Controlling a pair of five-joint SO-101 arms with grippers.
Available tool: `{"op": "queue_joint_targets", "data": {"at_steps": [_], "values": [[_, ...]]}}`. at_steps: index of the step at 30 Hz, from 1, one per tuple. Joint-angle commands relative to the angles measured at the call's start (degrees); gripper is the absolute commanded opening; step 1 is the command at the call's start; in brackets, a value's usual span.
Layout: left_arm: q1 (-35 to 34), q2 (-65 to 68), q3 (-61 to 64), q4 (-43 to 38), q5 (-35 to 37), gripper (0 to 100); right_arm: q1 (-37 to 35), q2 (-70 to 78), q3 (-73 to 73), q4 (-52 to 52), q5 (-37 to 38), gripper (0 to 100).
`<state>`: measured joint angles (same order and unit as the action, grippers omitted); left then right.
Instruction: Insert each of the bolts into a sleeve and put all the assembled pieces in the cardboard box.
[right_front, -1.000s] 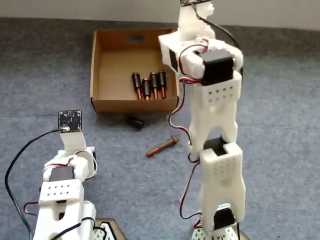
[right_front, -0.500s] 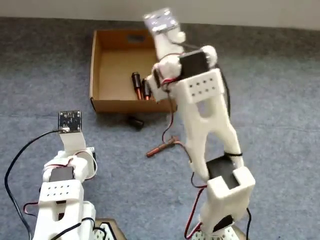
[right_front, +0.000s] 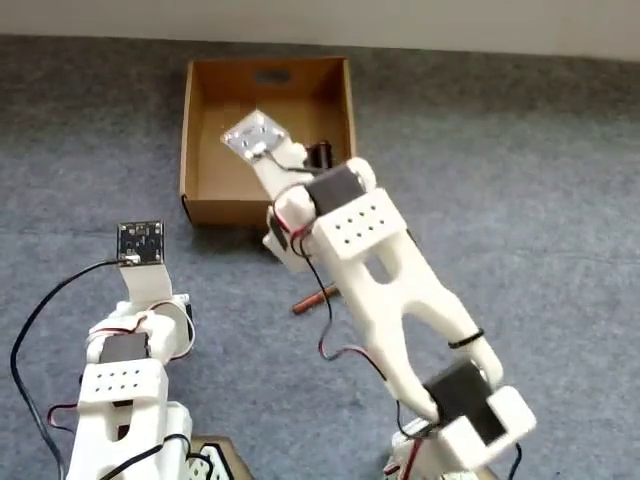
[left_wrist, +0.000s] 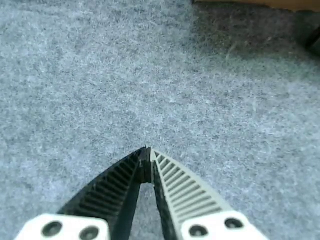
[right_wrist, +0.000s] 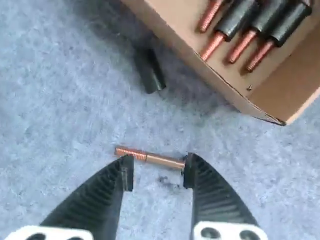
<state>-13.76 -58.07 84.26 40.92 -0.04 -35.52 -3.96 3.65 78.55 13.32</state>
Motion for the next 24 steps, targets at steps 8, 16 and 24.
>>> {"op": "queue_joint_targets", "data": {"at_steps": [8, 16, 24], "values": [[-0.13, -0.22, -0.31, -0.88, -0.35, 1, -5.23, -11.65, 32.48, -27.56, 15.47, 16.8], [-0.13, -0.22, -0.31, -0.88, -0.35, 1, -8.31, 2.15, 24.75, -33.01, 15.38, 17.0], [-0.13, -0.22, -0.31, -0.88, -0.35, 1, -8.04, 8.75, 15.16, -32.84, 15.56, 17.0]]}}
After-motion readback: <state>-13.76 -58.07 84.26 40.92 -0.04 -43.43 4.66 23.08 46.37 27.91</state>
